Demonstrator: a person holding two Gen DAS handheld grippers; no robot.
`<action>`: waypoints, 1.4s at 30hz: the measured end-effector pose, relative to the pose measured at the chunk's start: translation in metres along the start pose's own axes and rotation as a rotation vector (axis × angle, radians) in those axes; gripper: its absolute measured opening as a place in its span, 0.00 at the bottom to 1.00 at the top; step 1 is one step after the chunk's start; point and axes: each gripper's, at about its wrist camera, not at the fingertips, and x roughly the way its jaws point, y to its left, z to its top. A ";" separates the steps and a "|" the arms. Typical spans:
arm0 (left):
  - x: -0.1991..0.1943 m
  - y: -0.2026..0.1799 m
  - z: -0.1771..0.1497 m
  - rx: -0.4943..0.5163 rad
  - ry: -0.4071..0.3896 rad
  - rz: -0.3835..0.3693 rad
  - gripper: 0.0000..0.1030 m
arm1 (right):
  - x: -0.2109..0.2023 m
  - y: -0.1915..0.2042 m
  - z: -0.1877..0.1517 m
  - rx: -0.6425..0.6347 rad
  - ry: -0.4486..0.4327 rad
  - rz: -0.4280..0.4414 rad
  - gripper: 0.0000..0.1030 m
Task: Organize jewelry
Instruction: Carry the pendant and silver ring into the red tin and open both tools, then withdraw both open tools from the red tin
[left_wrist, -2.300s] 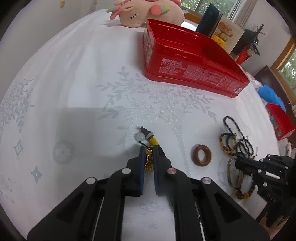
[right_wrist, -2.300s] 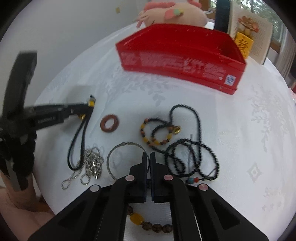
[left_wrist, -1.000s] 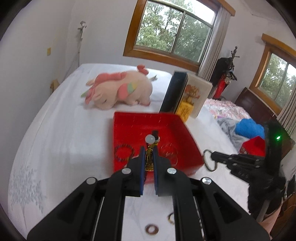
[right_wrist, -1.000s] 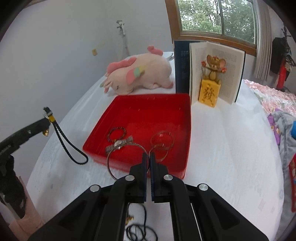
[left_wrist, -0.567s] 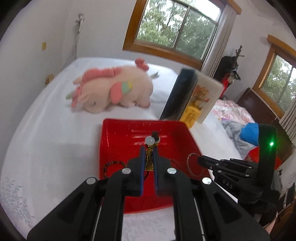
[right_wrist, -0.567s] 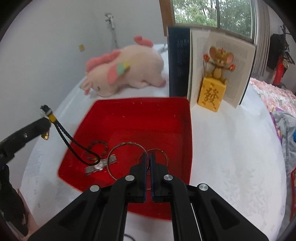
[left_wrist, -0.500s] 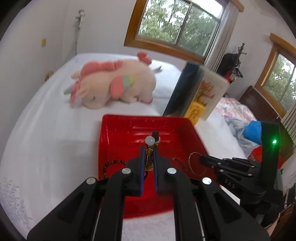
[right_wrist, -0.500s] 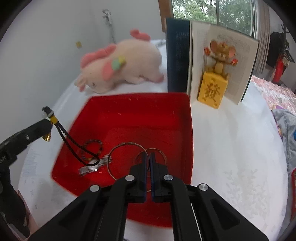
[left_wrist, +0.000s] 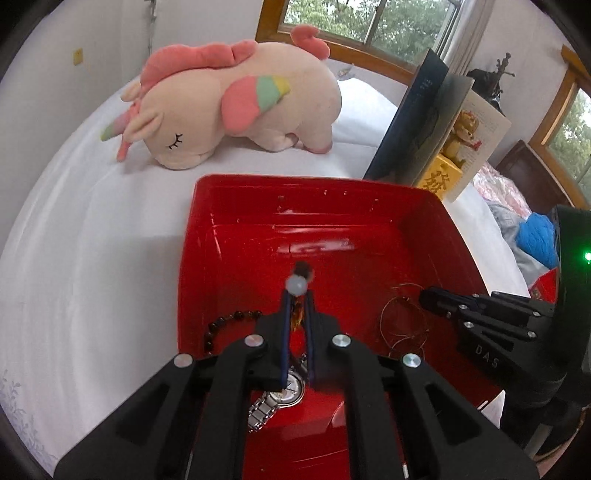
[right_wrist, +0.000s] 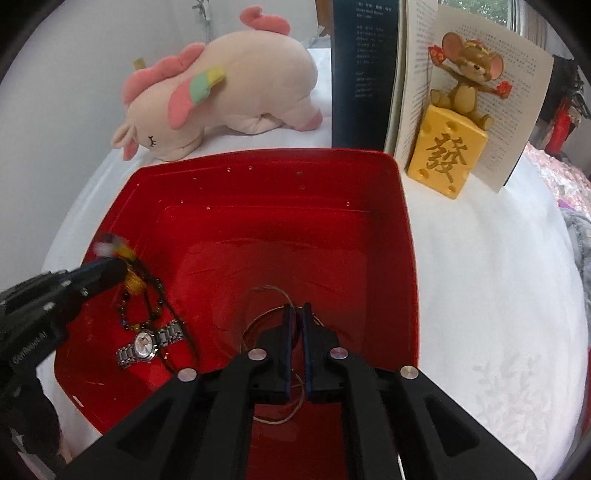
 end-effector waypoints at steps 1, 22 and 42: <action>-0.001 0.000 -0.001 0.004 -0.004 0.005 0.07 | -0.001 0.000 0.001 -0.004 -0.001 0.000 0.07; -0.064 -0.022 -0.037 0.046 -0.117 0.086 0.62 | -0.045 0.000 -0.023 -0.002 -0.056 -0.018 0.22; -0.136 -0.029 -0.115 0.057 -0.212 0.093 0.87 | -0.115 0.014 -0.122 -0.039 -0.159 0.032 0.62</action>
